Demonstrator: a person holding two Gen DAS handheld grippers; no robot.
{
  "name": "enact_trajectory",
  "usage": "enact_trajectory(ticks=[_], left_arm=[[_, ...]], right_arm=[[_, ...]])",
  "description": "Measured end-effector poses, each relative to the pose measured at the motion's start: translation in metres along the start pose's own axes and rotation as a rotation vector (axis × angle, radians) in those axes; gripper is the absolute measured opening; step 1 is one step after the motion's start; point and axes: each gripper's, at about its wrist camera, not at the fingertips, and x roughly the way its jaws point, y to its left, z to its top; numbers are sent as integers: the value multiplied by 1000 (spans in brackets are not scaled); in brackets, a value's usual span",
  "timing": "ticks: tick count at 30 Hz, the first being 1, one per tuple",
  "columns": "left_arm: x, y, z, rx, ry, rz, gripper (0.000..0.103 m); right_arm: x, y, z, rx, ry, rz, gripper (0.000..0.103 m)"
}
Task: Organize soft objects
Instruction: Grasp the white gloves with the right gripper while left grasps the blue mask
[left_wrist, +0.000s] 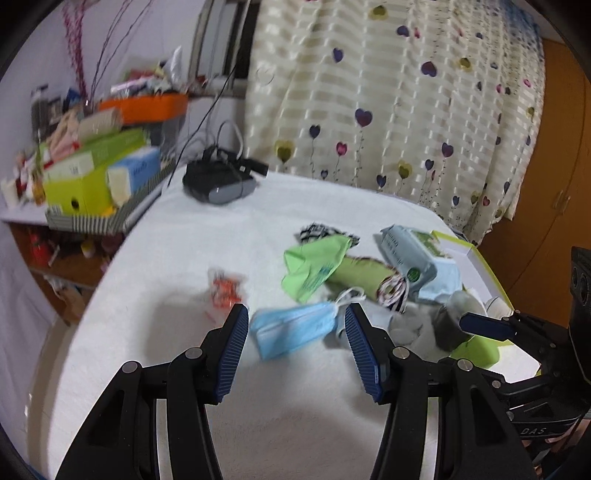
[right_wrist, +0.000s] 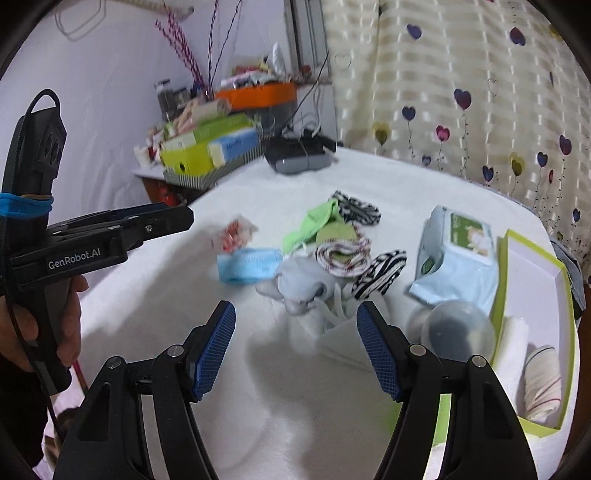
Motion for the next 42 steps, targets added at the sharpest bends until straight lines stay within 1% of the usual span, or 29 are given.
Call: enact_trajectory(ticks=[3,5,9,12,16,19,22,24,25,27,28,29,32,34,41,42], left_arm=[[14,4,-6,2,28,-8,55],[23,4,-8,16,44,-15,55],[40,4,-10,33,64,-27,57],[51,4,-10,48,79,-15,57],[68,1,-10,79,100,20,57],[73,-2,-9,110,99,44,57],[77,-5,-7,140,98,56,57],[81,-6,-4,157,99,62,57],[83,-7,-3,165,99,70,57],[85,-7,0,176,99,72,57],[87,-8,1,178,102,69,57],[88,-8,1,179,104,67,57],[93,-9,2,187,111,61,57],[95,-11,2,195,120,48,57],[115,-11,-4,221,174,9,57],[117,-12,-5,225,176,7,59]], right_arm=[[12,2,-1,-25,34,-14,69],[19,2,-1,-49,46,-38,69],[32,-5,0,-48,78,-72,69],[42,-9,-1,-60,109,-109,69],[54,-10,-1,-90,151,-150,69],[65,-9,-3,-111,188,-171,69],[71,-9,-6,-127,199,-191,68],[72,-10,-5,-134,197,-199,55],[71,-11,-4,-139,191,-207,47],[70,-12,-3,-140,186,-202,39],[69,-13,-3,-145,183,-204,32],[69,-14,-2,-144,180,-202,29],[63,-19,-1,-124,163,-182,24],[57,-20,1,-109,145,-160,24],[41,-18,4,-99,98,-133,24],[39,-19,4,-94,95,-127,24]])
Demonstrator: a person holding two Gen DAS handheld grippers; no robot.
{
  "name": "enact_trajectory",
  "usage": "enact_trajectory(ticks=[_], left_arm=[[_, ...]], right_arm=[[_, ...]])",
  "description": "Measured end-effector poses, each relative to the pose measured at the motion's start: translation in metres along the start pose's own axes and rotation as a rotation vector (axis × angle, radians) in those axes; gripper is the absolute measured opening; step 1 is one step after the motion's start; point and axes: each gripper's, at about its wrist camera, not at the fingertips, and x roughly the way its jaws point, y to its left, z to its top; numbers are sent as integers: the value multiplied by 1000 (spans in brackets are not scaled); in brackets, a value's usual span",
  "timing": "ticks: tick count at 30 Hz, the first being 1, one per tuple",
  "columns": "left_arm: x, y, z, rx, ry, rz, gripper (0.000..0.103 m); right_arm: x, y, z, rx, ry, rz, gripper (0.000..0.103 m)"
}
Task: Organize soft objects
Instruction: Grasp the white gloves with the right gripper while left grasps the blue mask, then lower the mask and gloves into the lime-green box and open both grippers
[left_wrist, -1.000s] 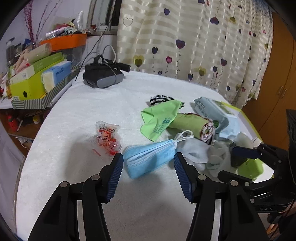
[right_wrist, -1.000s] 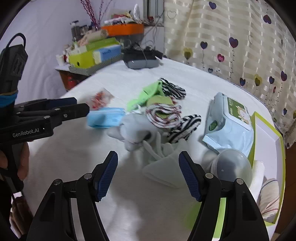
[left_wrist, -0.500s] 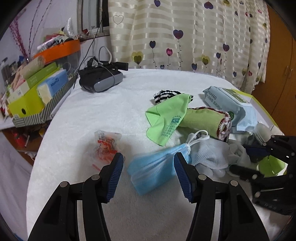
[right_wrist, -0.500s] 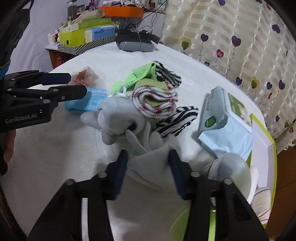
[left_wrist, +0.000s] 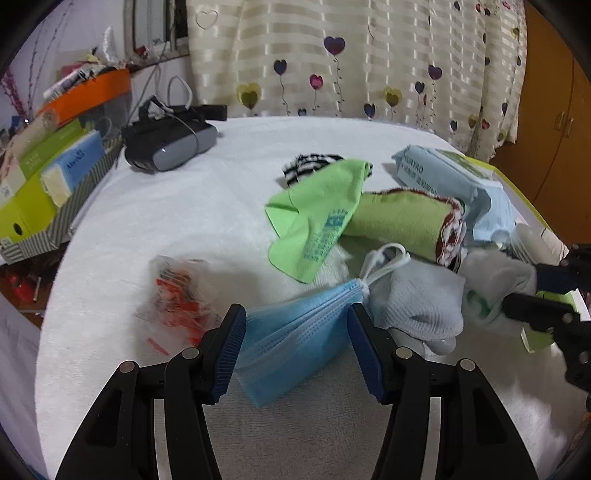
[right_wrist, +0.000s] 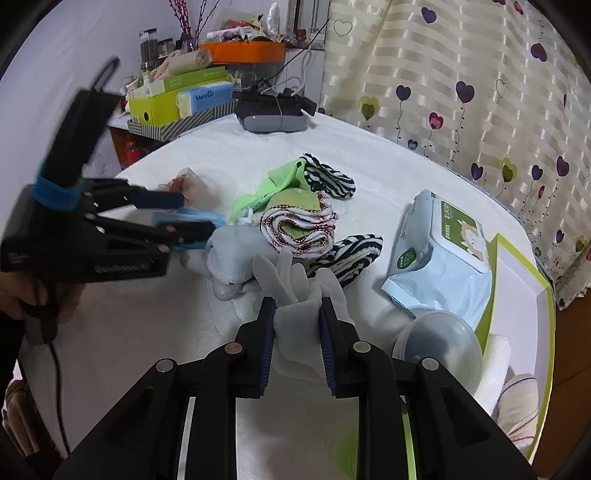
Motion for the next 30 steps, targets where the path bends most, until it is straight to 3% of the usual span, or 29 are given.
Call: enact_trajectory(ticks=[5,9,11,13,15,19,25,30], left_arm=[[2,-12,-1,76,13,6,61],[5,-21,-6,144,41,64,59],[1,-25,-12,177,39,98,49],[-5,-24,-18,177,26,131,28],[-12,-17,-19,137,16,128,15],[-31,-6,-20,48,-24,123,2],[-59,-9,-16,-11,-99,119,2],[-79,-21,-2,-53,-158,49,2]], right_arm=[[-4,-4,-2,20,-12,17,24],[-10,-7,-3,32,-28,25,24],[-13,-7,-4,33,-34,26,24],[-18,-8,-6,37,-46,30,24],[-22,-10,-7,46,-61,37,24],[-32,-12,-10,63,-92,55,24],[-48,-17,-14,80,-140,65,24],[-65,-26,-16,104,-193,59,24]])
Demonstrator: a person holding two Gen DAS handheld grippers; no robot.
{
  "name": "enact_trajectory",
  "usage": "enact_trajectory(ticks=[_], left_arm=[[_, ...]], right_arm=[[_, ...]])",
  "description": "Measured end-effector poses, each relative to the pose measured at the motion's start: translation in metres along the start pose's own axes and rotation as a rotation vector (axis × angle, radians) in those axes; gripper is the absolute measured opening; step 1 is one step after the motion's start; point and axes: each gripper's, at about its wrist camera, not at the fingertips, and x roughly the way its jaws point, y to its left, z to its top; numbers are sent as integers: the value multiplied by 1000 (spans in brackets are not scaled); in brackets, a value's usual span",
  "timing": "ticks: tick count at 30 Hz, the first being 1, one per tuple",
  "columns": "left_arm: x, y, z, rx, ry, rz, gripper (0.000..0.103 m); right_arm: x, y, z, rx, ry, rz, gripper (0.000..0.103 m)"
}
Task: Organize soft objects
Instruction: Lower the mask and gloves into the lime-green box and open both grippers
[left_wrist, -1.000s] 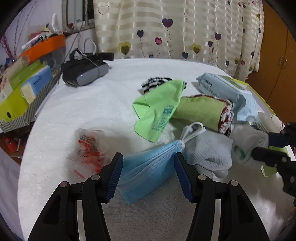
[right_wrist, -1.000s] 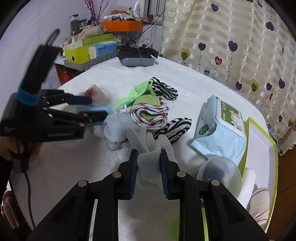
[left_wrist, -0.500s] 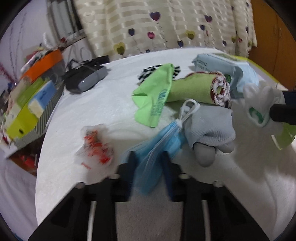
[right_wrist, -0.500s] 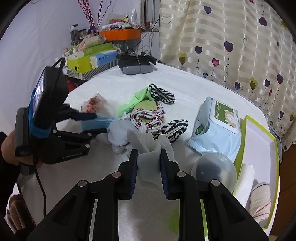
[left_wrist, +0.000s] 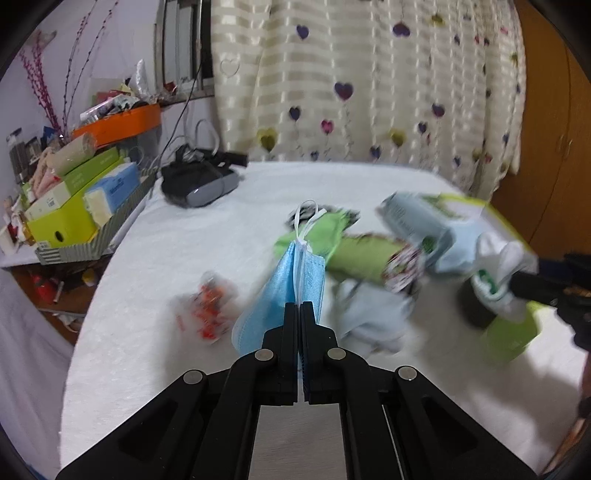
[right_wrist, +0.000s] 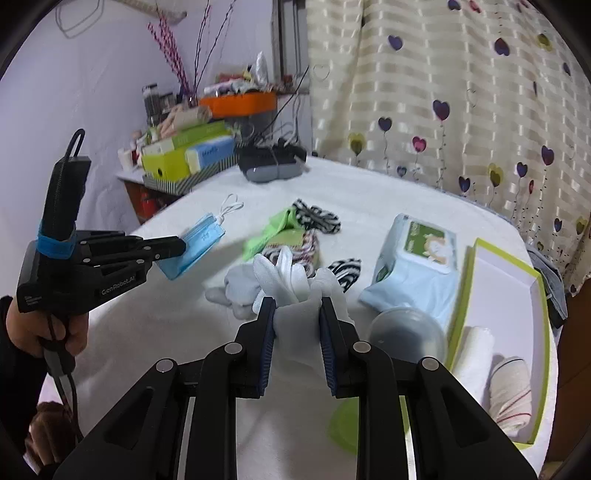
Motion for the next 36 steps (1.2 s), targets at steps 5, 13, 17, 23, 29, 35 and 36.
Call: enact_trajectory(ticks=[5,13,17,23,29,35,36], left_arm=[[-12,-38,21,20,-54,-109,2],[1,-121,45,131,-79,-310,2],[21,-166,52,189,-49,-381,2],[47,-213,60,244,-3,-455,2],[72,-247,60,287,68,-487,2],[99,-260,55,270,162,-490,23],[101,-259,55,261,169,-493,29]], right_arm=[[-18,-18,0,42,-53,-38,24],[-36,-64,-17,147,-84,-122,24],[-45,-90,-28,194,-90,-185,24],[-47,-127,-46,256,-55,-277,24],[-43,-142,-59,276,-34,-343,24],[-40,-146,-63,270,-25,-387,43],[-39,-148,-64,280,-21,-389,46]])
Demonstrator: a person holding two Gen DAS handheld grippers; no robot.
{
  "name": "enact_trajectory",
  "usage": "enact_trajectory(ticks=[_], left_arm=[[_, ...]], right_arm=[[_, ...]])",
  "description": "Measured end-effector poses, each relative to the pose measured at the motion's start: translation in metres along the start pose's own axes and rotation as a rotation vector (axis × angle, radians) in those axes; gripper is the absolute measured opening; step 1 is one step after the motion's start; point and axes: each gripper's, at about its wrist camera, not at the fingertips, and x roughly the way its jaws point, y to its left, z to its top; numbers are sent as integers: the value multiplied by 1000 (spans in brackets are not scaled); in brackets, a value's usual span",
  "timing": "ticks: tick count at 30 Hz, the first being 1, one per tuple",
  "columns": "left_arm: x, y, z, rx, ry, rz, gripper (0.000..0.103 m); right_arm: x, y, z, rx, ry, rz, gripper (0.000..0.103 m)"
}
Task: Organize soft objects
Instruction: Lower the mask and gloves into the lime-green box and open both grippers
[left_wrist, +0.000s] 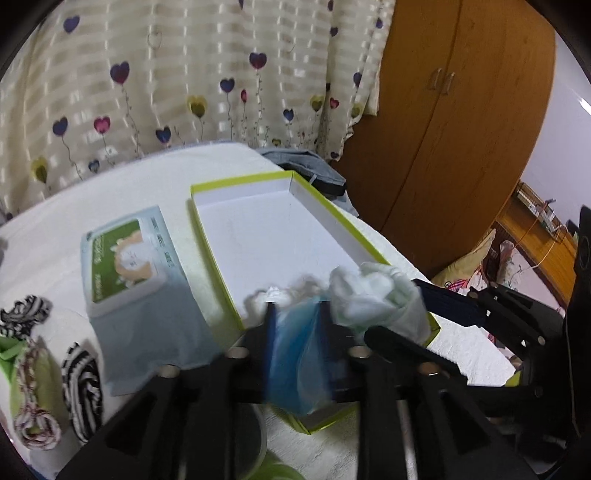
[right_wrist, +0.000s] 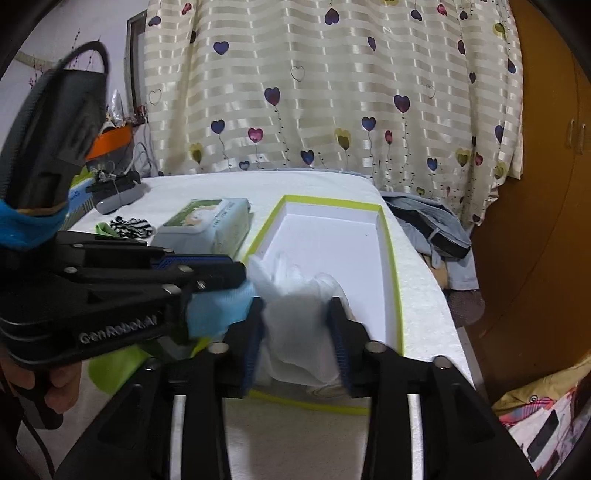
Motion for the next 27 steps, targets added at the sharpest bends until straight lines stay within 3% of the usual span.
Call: enact_trajectory(ticks=[9,14,19,27], left_arm=[[-16,8,2,-39,-46,-10,35],[-39,18,-2,-60,-77,21,36],[-81,32,-13,-79,-121,74,36],[-187,54,-45,-175,-235,182,36]], right_arm=[[-12,-2,4,0,-70,-68,47],[-24,0,8,17,-124,-34,47],[-43,11,14,46,-168,73,48],[-68,53,31,58,-200,292,49]])
